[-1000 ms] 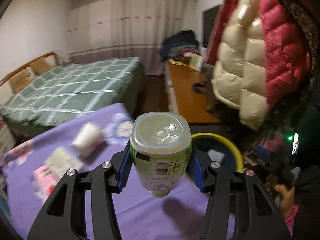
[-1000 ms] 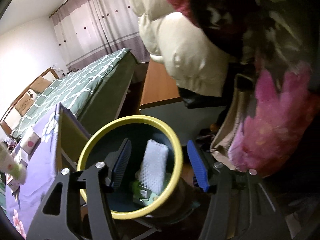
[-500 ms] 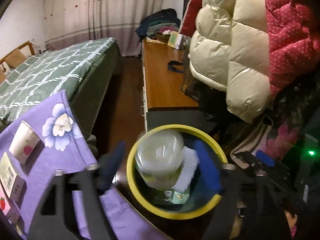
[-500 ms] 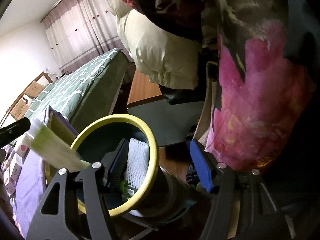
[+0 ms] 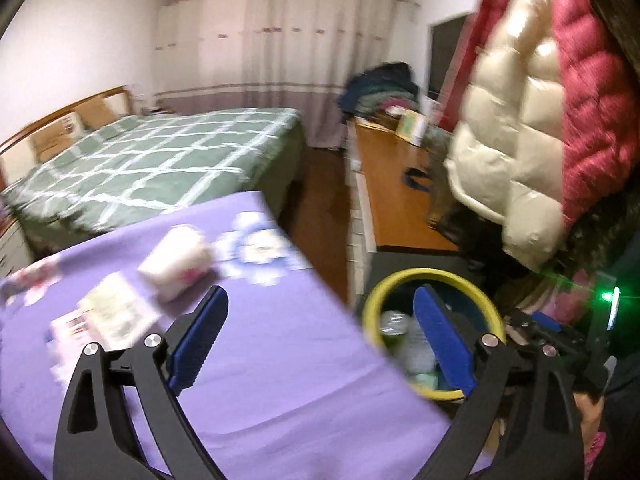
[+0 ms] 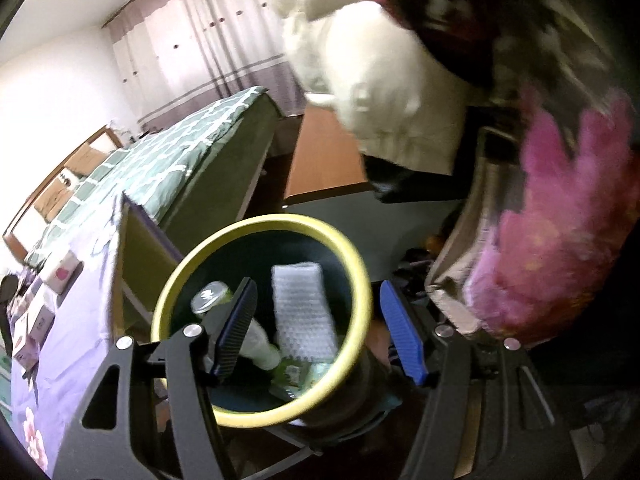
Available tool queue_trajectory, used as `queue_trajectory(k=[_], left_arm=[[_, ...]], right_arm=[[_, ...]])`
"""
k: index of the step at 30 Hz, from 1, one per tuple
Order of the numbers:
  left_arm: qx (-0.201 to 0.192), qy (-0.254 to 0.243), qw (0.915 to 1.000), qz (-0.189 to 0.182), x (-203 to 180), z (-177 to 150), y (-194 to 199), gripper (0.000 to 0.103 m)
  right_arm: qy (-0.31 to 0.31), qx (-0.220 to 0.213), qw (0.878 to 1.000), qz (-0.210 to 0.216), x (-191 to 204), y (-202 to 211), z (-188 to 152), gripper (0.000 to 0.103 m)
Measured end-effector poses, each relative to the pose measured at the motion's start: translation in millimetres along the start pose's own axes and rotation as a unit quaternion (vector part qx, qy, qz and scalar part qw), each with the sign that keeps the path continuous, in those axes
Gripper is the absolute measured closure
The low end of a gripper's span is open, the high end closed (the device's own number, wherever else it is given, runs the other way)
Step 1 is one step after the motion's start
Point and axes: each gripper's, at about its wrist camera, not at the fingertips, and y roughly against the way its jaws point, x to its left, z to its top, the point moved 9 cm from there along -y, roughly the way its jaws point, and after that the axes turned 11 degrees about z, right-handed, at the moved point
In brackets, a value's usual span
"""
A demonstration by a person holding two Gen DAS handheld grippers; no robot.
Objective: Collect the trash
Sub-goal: 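Grasp the pink strawberry milk carton with the right gripper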
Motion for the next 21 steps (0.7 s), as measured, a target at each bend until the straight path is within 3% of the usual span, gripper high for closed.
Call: queue_trajectory(k=[4,9,16,21], left_arm=[[-0.008,0.039,0.9975,0.058,75.4,-11.3,12.4,0.009],[-0.007,0.1,0.9858,0.135,179.4,-33.3,24.6,0.009],[-0.01,0.161,0.9533,0.255,318.5,-77.2,39.8,0.009],[-0.011,0.183,0.9327,0.31,378.9,-104.1,41.9,0.009]], right_arm=[[0.019,0.009,1.0,0.019,30.7,-5.6,-2.6,0.042],[0.056,0.027,0.997,0.047,83.3,-16.9,-9.5,0.042],[0.125,0.072,0.984,0.107,180.9,-38.4,-37.1,0.042],[0.19,0.103,0.961,0.17,270.3,-47.9,-59.8,0.041]])
